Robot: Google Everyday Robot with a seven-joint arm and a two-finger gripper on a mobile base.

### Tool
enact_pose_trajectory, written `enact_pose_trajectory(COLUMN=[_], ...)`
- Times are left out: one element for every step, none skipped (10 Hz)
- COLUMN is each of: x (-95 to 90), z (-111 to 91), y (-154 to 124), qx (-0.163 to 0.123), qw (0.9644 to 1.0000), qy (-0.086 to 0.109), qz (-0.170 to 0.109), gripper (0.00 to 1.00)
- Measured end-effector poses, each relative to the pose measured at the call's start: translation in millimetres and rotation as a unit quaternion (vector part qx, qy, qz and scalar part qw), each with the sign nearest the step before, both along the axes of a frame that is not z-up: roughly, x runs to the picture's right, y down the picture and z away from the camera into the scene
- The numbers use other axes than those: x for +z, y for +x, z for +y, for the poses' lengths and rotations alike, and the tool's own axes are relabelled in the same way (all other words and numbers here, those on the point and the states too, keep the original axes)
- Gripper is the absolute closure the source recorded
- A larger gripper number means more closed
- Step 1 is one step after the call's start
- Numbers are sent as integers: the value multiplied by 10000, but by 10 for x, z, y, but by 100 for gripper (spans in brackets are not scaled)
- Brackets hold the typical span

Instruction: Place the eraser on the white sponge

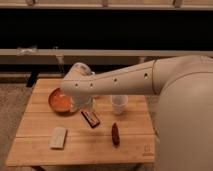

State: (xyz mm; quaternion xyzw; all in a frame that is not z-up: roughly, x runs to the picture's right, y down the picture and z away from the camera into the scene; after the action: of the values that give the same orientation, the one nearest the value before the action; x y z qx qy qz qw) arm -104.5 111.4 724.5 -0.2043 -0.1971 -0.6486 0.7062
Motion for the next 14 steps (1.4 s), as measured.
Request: enact_pose_trajectory(x=[0, 0, 0, 0, 1, 0, 1, 15, 103, 193, 316, 448, 554, 615], z=[1, 1, 1, 1, 1, 1, 0, -5, -7, -6, 29, 85, 118, 126], y=[0, 0, 0, 0, 1, 0, -1, -9, 2, 24, 43, 37, 11, 18], qx=[0, 0, 0, 0, 0, 0, 0, -26, -191, -312, -461, -636, -817, -885], qw=[10000, 10000, 10000, 10000, 10000, 10000, 10000, 10000, 9996, 9990, 9978, 9959, 9931, 9915], qy=[-1, -1, -1, -1, -1, -1, 0, -7, -38, -48, -86, -135, -191, -247], qz=[1, 0, 0, 0, 1, 0, -1, -44, -206, -317, -466, -631, -823, -921], gripper=[20, 20, 20, 20, 20, 20, 20, 20, 20, 20, 20, 20, 20, 20])
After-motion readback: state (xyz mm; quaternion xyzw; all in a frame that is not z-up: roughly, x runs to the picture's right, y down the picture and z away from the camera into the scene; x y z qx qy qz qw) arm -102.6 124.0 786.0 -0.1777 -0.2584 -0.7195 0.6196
